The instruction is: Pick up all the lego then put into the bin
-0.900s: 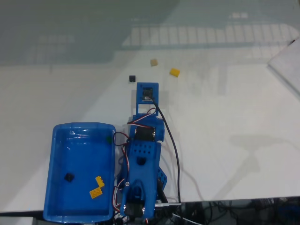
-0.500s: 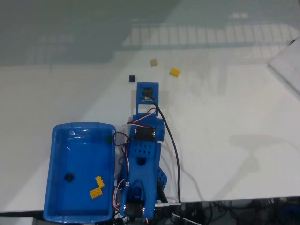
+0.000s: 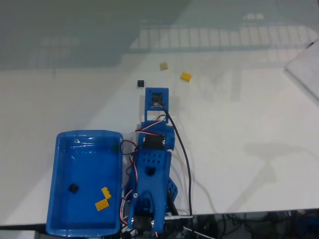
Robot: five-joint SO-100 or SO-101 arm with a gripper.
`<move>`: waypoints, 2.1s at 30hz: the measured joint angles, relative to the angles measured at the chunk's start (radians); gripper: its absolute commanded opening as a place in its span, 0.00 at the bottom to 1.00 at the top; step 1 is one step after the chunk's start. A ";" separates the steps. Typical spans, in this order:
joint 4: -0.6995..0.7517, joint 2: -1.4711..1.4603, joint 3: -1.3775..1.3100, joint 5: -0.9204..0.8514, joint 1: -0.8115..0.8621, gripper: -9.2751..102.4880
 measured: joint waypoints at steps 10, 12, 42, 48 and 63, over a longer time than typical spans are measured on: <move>0.000 0.000 0.000 0.000 -0.003 0.08; 0.000 0.000 0.000 -0.006 -0.003 0.08; -0.520 -0.453 -0.137 0.198 -0.163 0.32; -0.684 -0.841 -0.387 0.256 -0.212 0.32; -0.818 -1.387 -0.689 0.202 -0.212 0.30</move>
